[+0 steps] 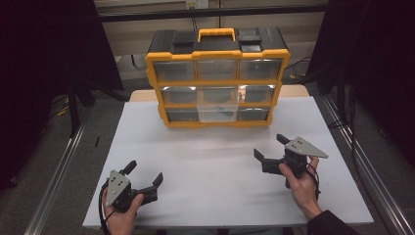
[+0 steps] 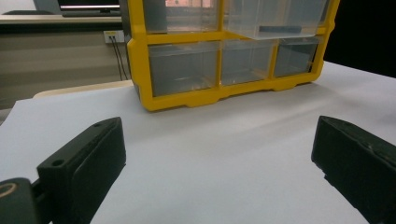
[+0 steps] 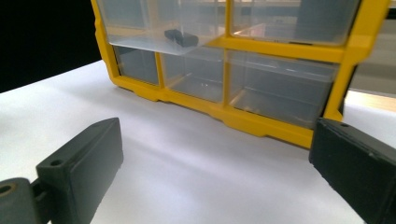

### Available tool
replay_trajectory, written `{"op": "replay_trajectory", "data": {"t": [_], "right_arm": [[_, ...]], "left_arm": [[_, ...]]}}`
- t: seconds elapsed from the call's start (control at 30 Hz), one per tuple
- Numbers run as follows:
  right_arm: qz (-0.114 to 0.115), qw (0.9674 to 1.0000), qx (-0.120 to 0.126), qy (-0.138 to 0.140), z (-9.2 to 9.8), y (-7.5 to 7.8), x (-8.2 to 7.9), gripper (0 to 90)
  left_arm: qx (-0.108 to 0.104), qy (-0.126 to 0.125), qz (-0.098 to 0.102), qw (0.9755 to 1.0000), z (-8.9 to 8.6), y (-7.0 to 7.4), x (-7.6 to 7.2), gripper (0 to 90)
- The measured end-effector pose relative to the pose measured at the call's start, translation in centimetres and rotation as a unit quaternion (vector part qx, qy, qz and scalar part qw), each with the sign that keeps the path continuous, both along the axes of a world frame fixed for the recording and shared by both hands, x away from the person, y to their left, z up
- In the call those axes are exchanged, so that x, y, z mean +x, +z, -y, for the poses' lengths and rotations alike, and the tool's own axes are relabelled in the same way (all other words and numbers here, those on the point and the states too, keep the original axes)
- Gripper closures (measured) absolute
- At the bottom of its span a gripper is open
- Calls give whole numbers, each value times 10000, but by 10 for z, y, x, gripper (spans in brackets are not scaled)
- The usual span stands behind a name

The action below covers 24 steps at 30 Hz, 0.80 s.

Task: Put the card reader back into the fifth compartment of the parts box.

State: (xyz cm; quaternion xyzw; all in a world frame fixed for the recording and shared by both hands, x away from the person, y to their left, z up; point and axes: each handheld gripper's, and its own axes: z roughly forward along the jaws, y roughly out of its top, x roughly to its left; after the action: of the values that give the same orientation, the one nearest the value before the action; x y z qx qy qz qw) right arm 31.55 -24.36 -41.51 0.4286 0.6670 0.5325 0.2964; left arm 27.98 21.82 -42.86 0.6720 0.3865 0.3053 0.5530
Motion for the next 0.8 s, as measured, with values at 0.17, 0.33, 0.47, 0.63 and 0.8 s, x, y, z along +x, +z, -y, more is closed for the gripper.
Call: {"op": "replay_trajectory", "data": {"t": [0.17, 0.33, 0.47, 0.63, 0.8], "right_arm": [[19, 9999, 77, -74, 7, -2, -9, 27], [53, 9998, 67, -180, 16, -4, -17, 27], [95, 9995, 54, -292, 24, -5, -22, 29], [80, 9990, 119, -429, 33, -8, -29, 29], [71, 9989, -20, -455, 39, -13, -36, 28]], "left_arm": [[-1, 12, -13, 10000, 0, 0, -1, 31], [-35, 10, -40, 10000, 0, 0, -1, 31], [-92, 37, -51, 9999, -2, -1, 0, 31], [-163, 49, -67, 9998, -2, -1, 1, 31], [-177, 57, -47, 9998, -1, 0, 0, 31]]}}
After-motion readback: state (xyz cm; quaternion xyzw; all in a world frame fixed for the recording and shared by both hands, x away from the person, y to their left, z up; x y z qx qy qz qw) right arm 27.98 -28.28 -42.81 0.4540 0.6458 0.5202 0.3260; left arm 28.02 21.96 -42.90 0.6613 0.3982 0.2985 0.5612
